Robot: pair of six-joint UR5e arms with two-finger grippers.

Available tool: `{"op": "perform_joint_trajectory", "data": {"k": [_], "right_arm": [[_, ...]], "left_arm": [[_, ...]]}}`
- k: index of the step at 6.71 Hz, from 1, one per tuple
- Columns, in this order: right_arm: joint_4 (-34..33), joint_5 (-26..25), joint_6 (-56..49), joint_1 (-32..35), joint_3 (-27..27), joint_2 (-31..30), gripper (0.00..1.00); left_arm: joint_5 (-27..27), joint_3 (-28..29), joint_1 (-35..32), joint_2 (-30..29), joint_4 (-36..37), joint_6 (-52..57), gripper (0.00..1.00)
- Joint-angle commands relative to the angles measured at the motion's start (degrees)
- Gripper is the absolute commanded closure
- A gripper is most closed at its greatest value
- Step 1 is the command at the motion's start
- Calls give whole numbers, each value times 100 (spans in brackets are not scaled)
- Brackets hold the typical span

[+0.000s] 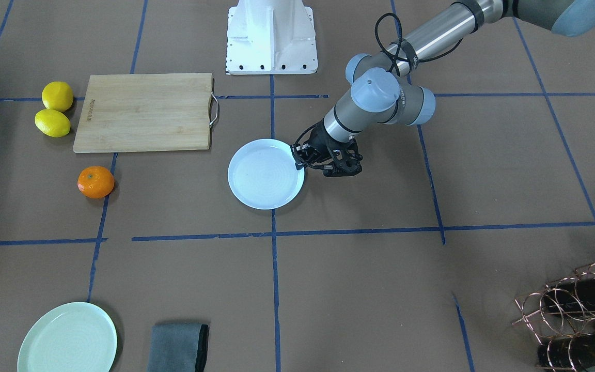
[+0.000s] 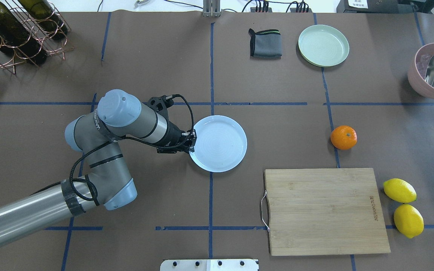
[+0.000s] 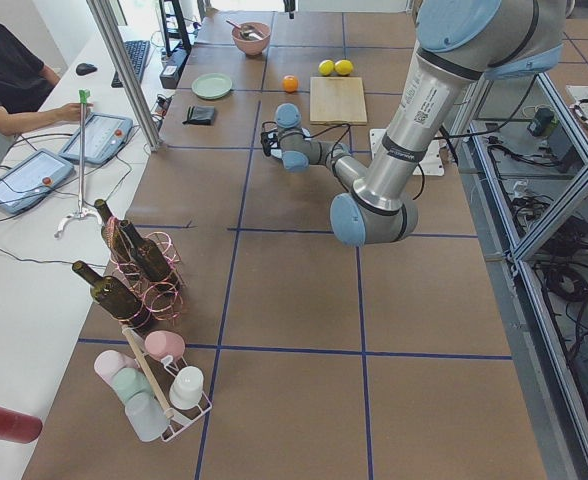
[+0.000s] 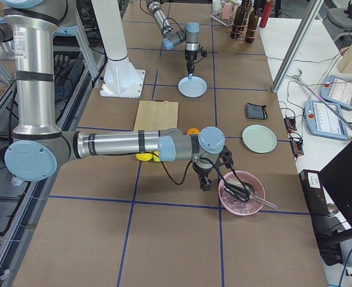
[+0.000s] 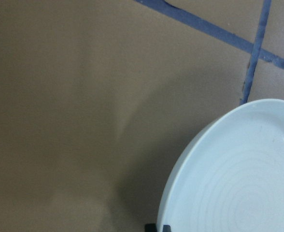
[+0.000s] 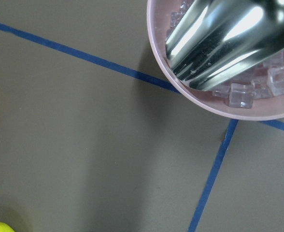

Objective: Pick orange to plate
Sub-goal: 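Slide the light blue plate with the left gripper toward the table center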

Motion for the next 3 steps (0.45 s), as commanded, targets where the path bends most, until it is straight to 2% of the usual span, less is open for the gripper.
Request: {"op": "perform_joint_trajectory", "data": {"k": [1,2,3], "right_arm": [[540,9,37,-239,1,-37,2],[874,1,46,-467,9,-45,8],[1033,-17,855,-730,96,-28,2]], "left_arm": [[28,-379,-61,49,-18,0,39],[19,-565,-166,67,-19,-43,38],[19,-636,-193,93,-19,-53,38]]}}
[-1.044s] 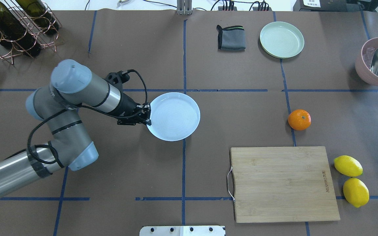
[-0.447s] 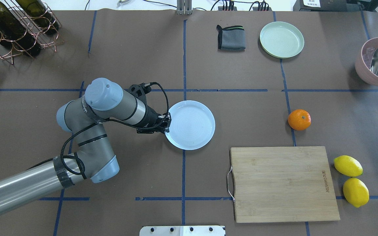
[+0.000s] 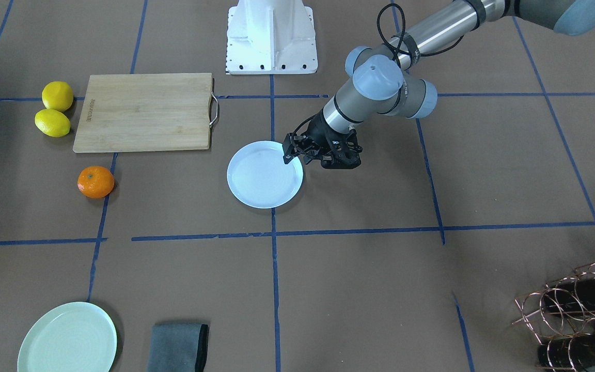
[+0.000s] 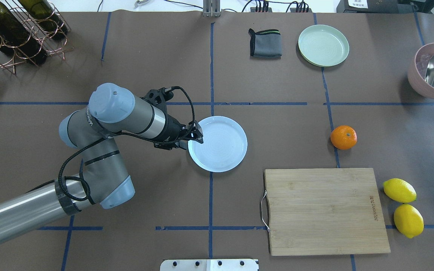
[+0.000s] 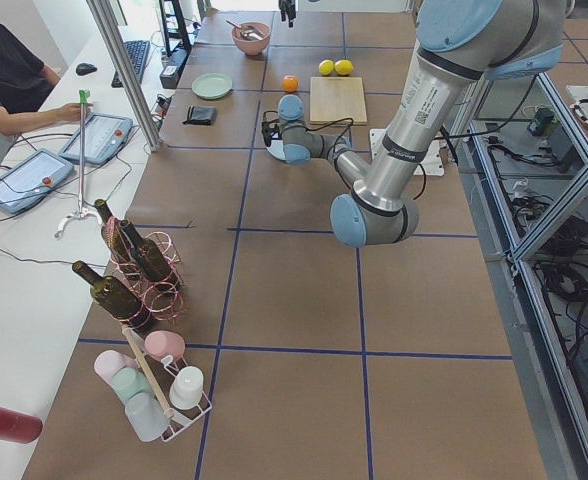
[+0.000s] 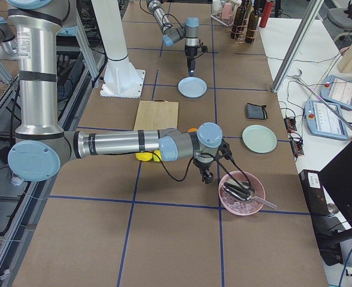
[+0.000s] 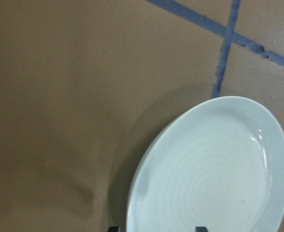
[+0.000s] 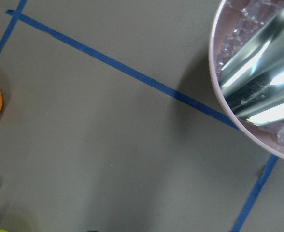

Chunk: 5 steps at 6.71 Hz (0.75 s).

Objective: Pick orange to plate
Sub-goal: 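Slide the light blue plate with the left gripper toward the table center, then grasp the orange with the right gripper while the left gripper holds the plate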

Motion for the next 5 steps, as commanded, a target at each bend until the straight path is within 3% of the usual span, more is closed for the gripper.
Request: {"op": "perform_joint_trajectory", "data": {"k": [1,2,5], "right_arm": [[751,-467,1998,-890,326,68,0],[1287,-1229,3143,-1479,581,-18,0],[1565,-1455,5204,-2545,996,103,0]], "left_arm": [[-11,-215,-142,54,7,-19,38],[-28,-320,-195,98,7,-19,38],[-37,-356,-231,116,7,-19,38]]}}
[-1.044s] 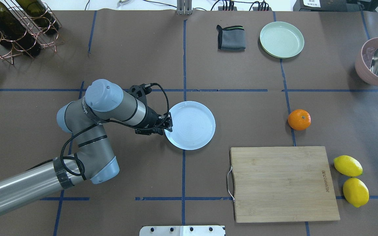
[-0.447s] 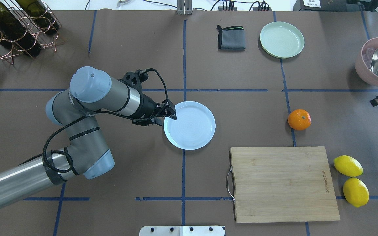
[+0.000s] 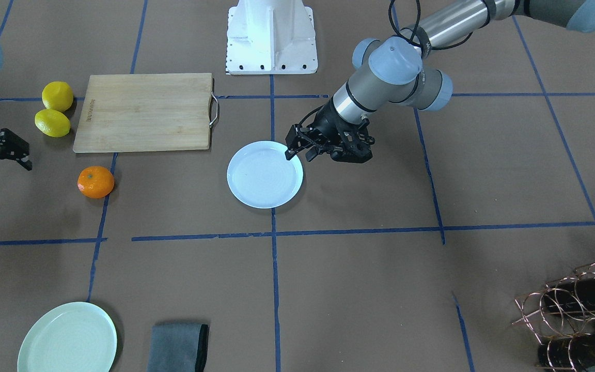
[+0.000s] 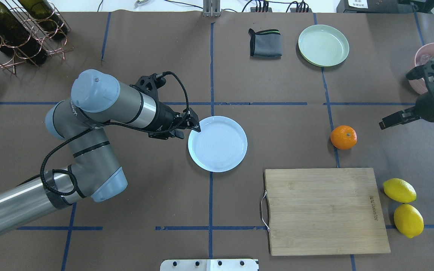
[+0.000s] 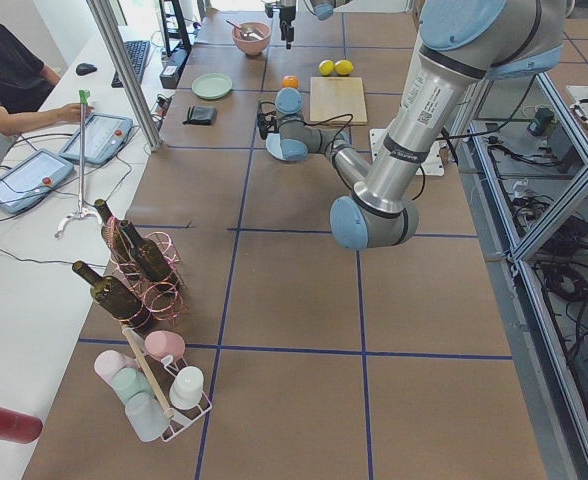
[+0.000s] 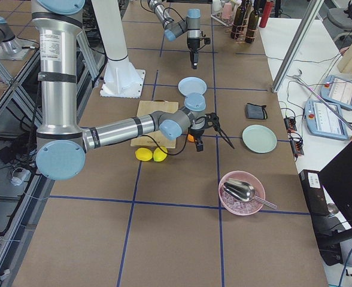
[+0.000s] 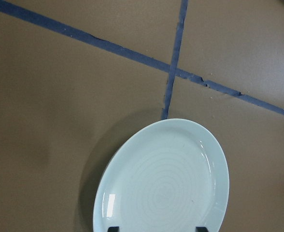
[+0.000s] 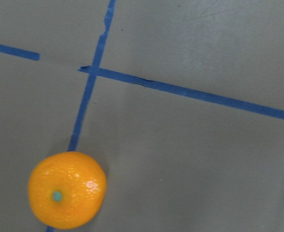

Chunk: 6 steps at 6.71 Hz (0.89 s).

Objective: Pick orange to plate
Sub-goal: 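Grasp the orange with the right gripper while the left gripper holds the plate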

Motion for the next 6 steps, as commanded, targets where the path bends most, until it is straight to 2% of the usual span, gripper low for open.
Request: {"op": "perform_joint_trajectory", "data": {"k": [1,3,4,6], "right_arm": [[42,-490,1364,-796,151,215,0],[42,-851,1814,-1167,98,470,0],[25,-1262,1852,-1326,89,507,0],[-2,-1512,1853,-1371,19,516,0]], "left_arm": [[-1,-7,-26,9,0,0,38],[8,-15,-26,70,-9,0,38],[8,-15,-26,88,-9,0,38],[16,-15,-26,97,-9,0,38]]}}
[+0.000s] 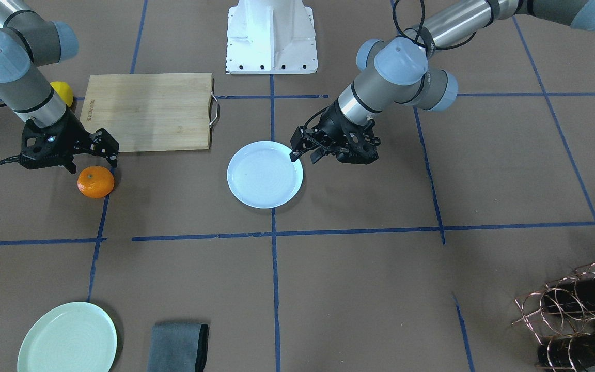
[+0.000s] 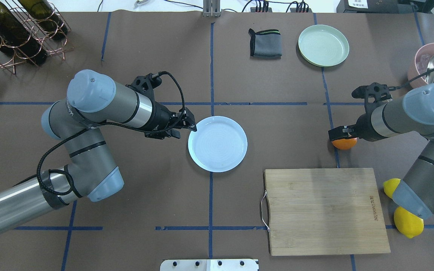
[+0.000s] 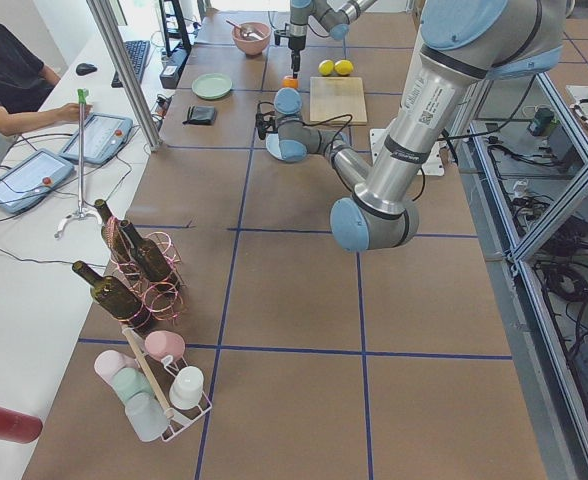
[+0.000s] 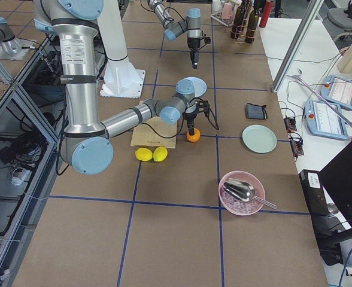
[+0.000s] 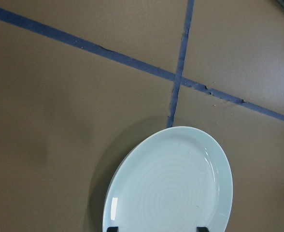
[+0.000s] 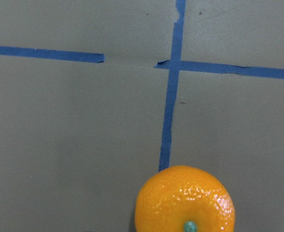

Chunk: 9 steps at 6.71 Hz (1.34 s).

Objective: Pick orange to plate
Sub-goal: 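Grasp the orange with the right gripper while the left gripper holds the plate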

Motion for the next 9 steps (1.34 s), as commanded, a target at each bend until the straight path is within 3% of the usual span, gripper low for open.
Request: {"op": "perform_joint_trajectory", "data": {"k": [1,7,8,9], "right_arm": [[17,-173,15,-42,-134,20,0],[43,-322,6,-138,-644,266,0],[43,-323,6,-130,-645,258,28],[43,-314,23,-138,-645,267,93]], "left_arm": [[11,0,1,5,0,0,37],[11,-53,1,58,0,0,36],[11,-53,1,58,0,9,36],[11,-62,1,58,0,0,36]]}}
